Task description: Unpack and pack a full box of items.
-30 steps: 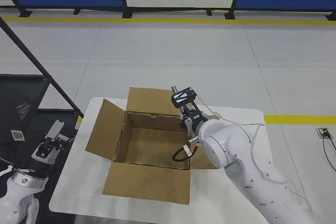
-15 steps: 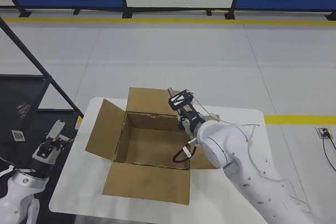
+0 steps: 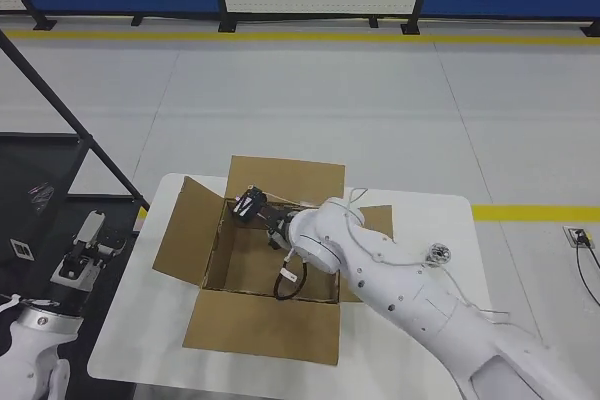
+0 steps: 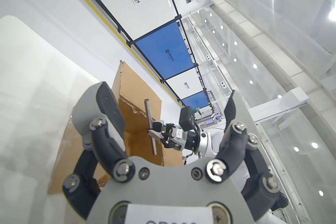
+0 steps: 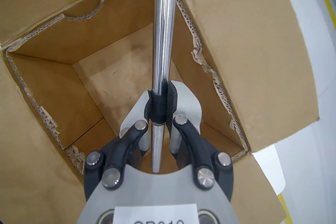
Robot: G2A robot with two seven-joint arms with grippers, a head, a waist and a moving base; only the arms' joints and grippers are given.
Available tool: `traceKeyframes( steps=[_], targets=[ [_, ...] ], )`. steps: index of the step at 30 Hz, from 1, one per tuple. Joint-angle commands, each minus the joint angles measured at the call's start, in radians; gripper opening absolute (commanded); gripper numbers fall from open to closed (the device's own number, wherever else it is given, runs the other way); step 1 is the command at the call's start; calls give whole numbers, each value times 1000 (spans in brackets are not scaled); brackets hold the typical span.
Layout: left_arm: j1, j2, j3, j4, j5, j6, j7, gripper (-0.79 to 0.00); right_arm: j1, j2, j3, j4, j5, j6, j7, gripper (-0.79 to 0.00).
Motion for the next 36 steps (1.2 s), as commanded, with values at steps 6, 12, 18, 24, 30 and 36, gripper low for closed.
traceKeyframes(
  steps=[6,12,18,24,30,36],
  targets=[
    [0,0,0,0,0,0,0,0,52,-103,-81,256,69,-50,-18,-785],
    [0,0,0,0,0,0,0,0,68,-184,-122,435,84,-13,-15,-785],
    [0,0,0,0,0,0,0,0,77,-247,-138,603,104,-97,-67,-785],
    [0,0,0,0,0,0,0,0,82,-297,-146,712,102,-149,-105,-785],
    [0,0,0,0,0,0,0,0,81,-335,-152,783,89,-165,-119,-785],
    [0,0,0,0,0,0,0,0,75,-359,-150,833,83,-172,-138,-785]
  ],
)
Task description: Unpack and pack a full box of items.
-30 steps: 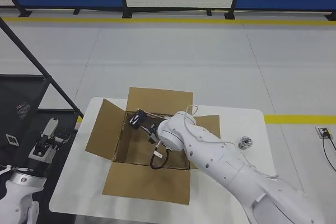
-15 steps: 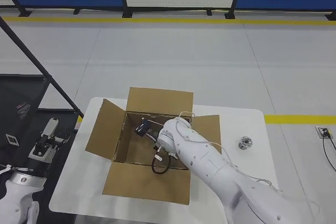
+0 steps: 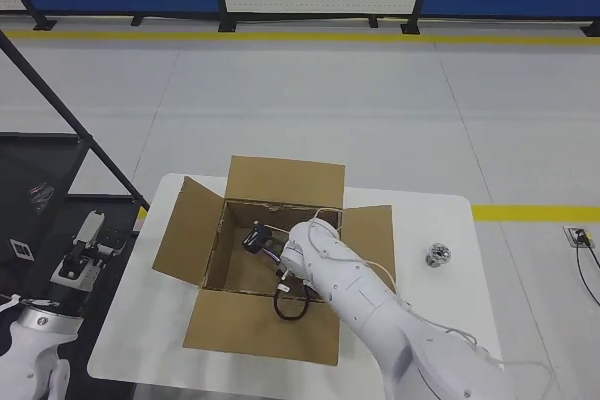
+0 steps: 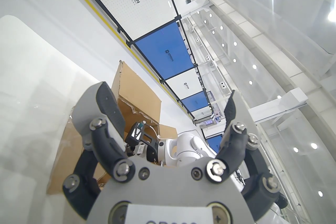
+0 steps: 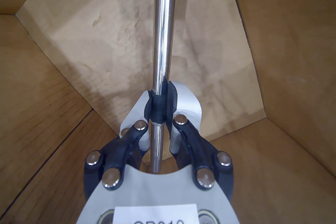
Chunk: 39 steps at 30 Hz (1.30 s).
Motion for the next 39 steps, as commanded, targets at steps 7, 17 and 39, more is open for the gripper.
traceKeyframes(
  steps=[7,17,39],
  targets=[
    [0,0,0,0,0,0,0,0,-4,-16,14,44,7,-11,-11,-650],
    [0,0,0,0,0,0,0,0,-4,-21,27,61,1,-16,-26,-600],
    [0,0,0,0,0,0,0,0,16,-2,53,-4,-48,-89,-227,-514]
  ],
)
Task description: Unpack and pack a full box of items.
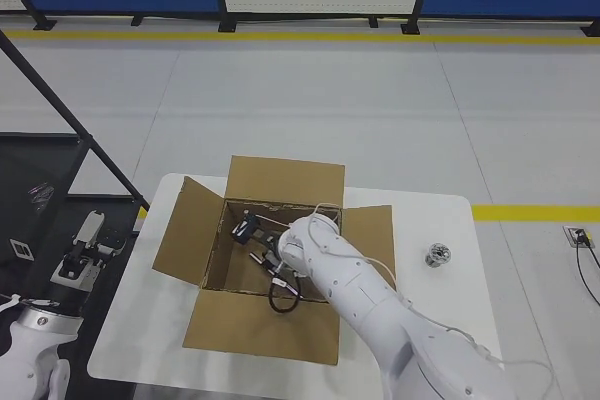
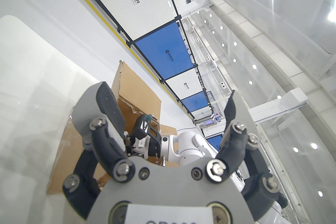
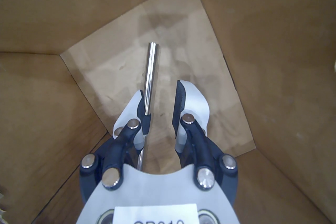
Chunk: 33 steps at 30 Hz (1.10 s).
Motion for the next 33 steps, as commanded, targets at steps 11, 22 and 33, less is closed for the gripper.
traceKeyframes(
  steps=[11,22,33],
  targets=[
    [0,0,0,0,0,0,0,0,-16,44,19,-125,-71,8,-110,-529],
    [0,0,0,0,0,0,0,0,-64,141,93,-374,-149,63,-63,-419],
    [0,0,0,0,0,0,0,0,-290,303,295,-873,-326,161,99,-212]
  ],
)
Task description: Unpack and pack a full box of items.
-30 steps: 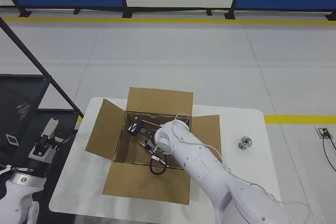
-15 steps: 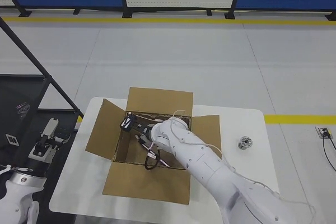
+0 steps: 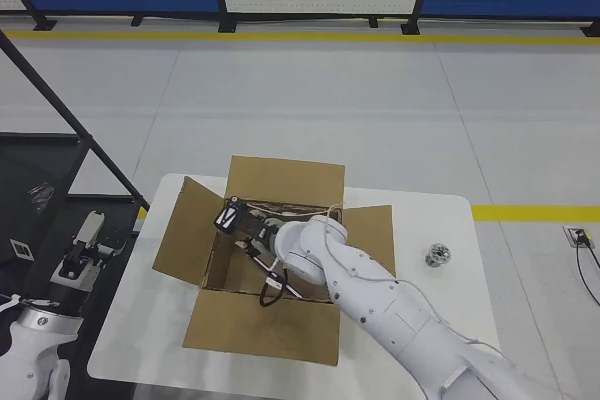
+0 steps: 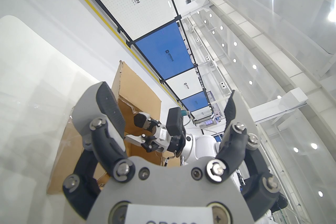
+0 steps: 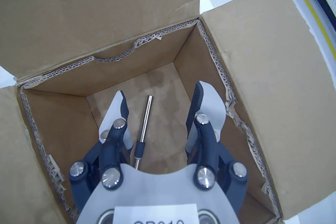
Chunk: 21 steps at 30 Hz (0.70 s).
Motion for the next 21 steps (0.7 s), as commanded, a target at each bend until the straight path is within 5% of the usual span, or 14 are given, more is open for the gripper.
traceKeyframes(
  steps=[1,5,21],
  targets=[
    [0,0,0,0,0,0,0,0,-67,33,60,-121,-43,21,50,-194],
    [0,0,0,0,0,0,0,0,-193,84,174,-311,-110,50,128,0],
    [0,0,0,0,0,0,0,0,-668,193,576,-921,-244,51,172,0]
  ],
)
